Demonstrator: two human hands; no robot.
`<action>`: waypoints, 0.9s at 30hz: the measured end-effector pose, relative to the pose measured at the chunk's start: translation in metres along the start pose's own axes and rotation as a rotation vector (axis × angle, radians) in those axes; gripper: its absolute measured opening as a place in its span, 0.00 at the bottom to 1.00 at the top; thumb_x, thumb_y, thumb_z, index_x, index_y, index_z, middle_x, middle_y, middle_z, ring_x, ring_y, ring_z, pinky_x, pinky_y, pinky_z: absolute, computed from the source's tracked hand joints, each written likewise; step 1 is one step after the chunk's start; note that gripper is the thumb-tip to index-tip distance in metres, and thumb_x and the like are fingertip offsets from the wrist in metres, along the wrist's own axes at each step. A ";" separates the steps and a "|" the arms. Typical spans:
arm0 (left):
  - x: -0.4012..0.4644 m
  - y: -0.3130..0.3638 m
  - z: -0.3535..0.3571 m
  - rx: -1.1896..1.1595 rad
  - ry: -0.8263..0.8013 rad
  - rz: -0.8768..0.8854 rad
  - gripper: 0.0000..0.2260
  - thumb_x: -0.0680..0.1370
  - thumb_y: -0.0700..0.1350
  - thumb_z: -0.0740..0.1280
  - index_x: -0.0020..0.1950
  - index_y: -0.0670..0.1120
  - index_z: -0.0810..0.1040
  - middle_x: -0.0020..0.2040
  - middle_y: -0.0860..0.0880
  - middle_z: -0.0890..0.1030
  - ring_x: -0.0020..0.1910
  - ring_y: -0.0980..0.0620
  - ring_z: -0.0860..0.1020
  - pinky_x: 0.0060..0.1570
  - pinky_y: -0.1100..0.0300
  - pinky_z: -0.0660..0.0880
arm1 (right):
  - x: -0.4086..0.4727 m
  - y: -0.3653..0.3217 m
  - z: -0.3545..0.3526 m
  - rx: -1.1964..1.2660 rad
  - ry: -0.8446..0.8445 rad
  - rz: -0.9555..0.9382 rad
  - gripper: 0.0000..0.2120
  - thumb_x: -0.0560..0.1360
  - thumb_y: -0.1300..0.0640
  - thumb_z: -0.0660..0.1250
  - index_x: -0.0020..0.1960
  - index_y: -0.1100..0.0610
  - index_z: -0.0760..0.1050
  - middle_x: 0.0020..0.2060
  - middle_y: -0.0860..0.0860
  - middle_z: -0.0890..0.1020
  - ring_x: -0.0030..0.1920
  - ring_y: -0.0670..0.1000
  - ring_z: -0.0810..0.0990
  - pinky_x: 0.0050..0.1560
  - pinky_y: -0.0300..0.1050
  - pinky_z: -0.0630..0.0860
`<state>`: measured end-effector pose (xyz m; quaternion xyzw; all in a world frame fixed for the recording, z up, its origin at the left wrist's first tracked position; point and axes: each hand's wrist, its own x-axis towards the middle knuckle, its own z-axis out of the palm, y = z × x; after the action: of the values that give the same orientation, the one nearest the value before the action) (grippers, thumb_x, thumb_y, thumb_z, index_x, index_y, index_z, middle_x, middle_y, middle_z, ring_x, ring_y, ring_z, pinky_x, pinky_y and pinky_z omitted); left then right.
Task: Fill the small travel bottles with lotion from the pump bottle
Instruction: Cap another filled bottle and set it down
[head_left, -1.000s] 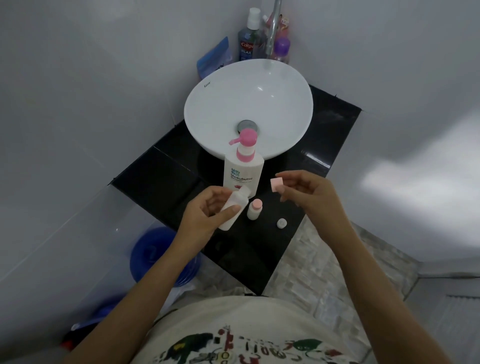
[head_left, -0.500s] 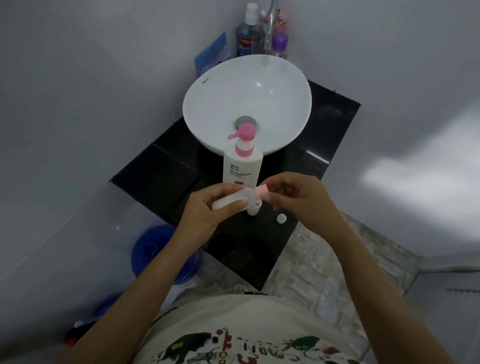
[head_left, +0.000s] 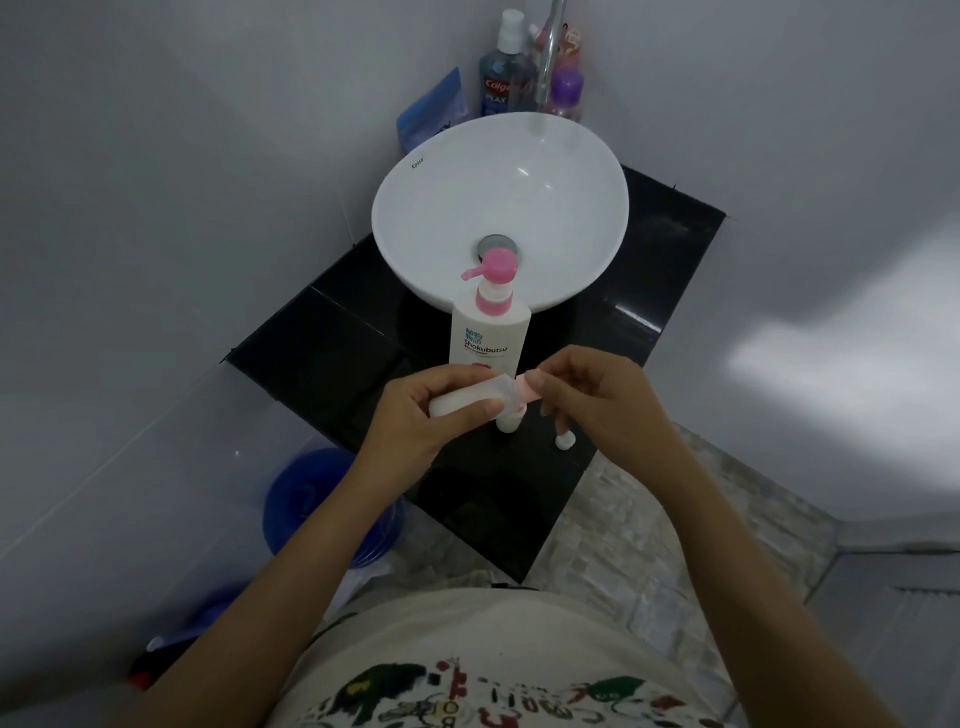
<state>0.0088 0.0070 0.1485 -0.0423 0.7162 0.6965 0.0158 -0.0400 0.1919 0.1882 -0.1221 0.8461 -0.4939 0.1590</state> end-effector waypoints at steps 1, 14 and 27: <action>-0.001 0.000 0.000 -0.010 -0.001 -0.008 0.14 0.70 0.42 0.72 0.55 0.44 0.81 0.55 0.51 0.82 0.56 0.57 0.79 0.53 0.65 0.77 | 0.001 0.000 0.003 -0.035 0.028 0.031 0.10 0.75 0.49 0.64 0.42 0.54 0.77 0.30 0.48 0.80 0.26 0.43 0.75 0.32 0.32 0.74; -0.003 0.002 0.002 0.002 -0.015 -0.037 0.15 0.69 0.46 0.72 0.55 0.47 0.81 0.55 0.53 0.82 0.57 0.57 0.78 0.54 0.65 0.77 | -0.005 0.003 0.002 -0.033 0.013 0.019 0.08 0.75 0.48 0.63 0.42 0.50 0.76 0.31 0.47 0.80 0.28 0.43 0.77 0.32 0.30 0.74; -0.004 0.005 0.005 -0.022 -0.018 -0.045 0.14 0.70 0.44 0.71 0.54 0.46 0.81 0.54 0.52 0.82 0.56 0.57 0.79 0.52 0.65 0.77 | -0.009 0.000 -0.004 0.070 -0.010 -0.033 0.08 0.76 0.51 0.64 0.52 0.52 0.76 0.37 0.48 0.81 0.31 0.43 0.78 0.35 0.33 0.76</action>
<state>0.0120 0.0122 0.1535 -0.0524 0.7070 0.7043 0.0376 -0.0334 0.1983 0.1908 -0.1328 0.8255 -0.5250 0.1593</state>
